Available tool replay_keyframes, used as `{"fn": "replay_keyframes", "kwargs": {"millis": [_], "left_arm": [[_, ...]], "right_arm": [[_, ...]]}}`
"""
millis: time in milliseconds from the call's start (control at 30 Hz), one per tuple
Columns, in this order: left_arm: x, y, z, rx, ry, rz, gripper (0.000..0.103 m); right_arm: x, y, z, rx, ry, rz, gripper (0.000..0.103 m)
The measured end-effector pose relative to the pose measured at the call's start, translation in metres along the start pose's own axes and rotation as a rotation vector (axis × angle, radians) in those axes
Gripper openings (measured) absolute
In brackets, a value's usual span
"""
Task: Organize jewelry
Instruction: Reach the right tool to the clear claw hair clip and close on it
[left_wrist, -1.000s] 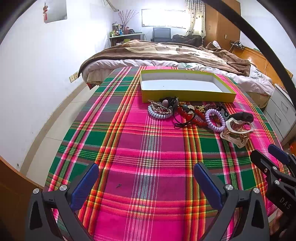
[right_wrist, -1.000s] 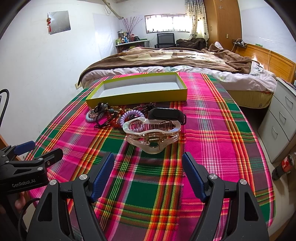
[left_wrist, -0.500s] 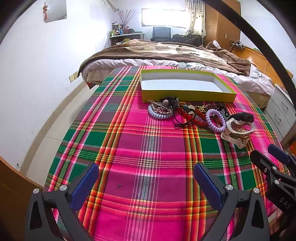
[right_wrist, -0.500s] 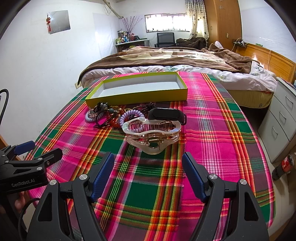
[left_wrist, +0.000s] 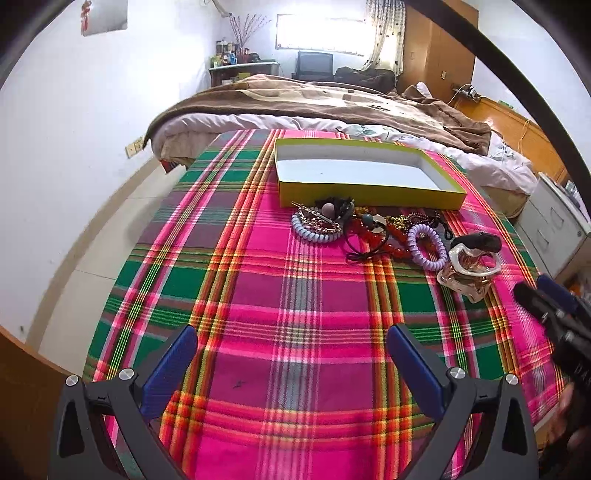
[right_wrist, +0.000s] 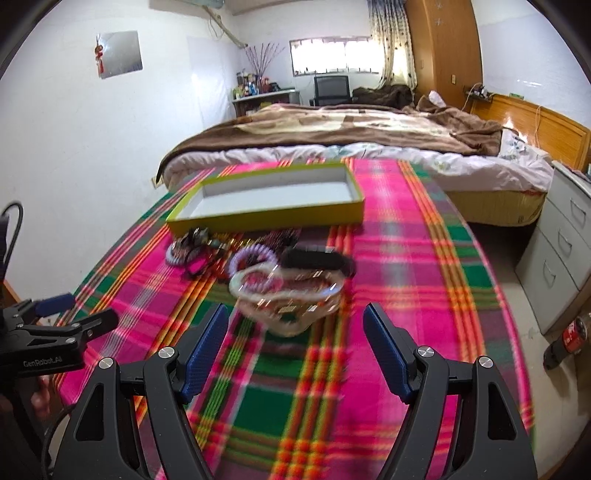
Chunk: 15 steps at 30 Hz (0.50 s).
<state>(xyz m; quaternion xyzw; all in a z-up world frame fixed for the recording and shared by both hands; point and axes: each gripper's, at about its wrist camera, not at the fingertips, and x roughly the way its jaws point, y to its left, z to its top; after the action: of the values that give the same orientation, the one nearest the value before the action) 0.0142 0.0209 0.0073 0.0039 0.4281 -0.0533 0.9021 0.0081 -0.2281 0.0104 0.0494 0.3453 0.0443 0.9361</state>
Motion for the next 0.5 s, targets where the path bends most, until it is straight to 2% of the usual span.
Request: {"fn": "replay_keyframes", "kwargs": {"millis": [167, 300, 433, 500], "left_arm": [[0.007, 0.013, 0.009, 0.004, 0.012, -0.018, 0.103], [0.014, 0.021, 0.016, 0.001, 0.018, -0.033, 0.103], [0.025, 0.03, 0.023, -0.033, 0.043, -0.063, 0.103], [0.029, 0.03, 0.025, -0.03, 0.051, -0.064, 0.103]], "right_arm": [[0.009, -0.024, 0.018, 0.028, -0.001, 0.002, 0.076], [0.023, -0.033, 0.03, -0.016, 0.016, 0.036, 0.076], [0.044, -0.036, 0.037, -0.046, 0.071, 0.145, 0.076], [0.054, -0.034, 0.039, -0.068, 0.099, 0.169, 0.076]]}}
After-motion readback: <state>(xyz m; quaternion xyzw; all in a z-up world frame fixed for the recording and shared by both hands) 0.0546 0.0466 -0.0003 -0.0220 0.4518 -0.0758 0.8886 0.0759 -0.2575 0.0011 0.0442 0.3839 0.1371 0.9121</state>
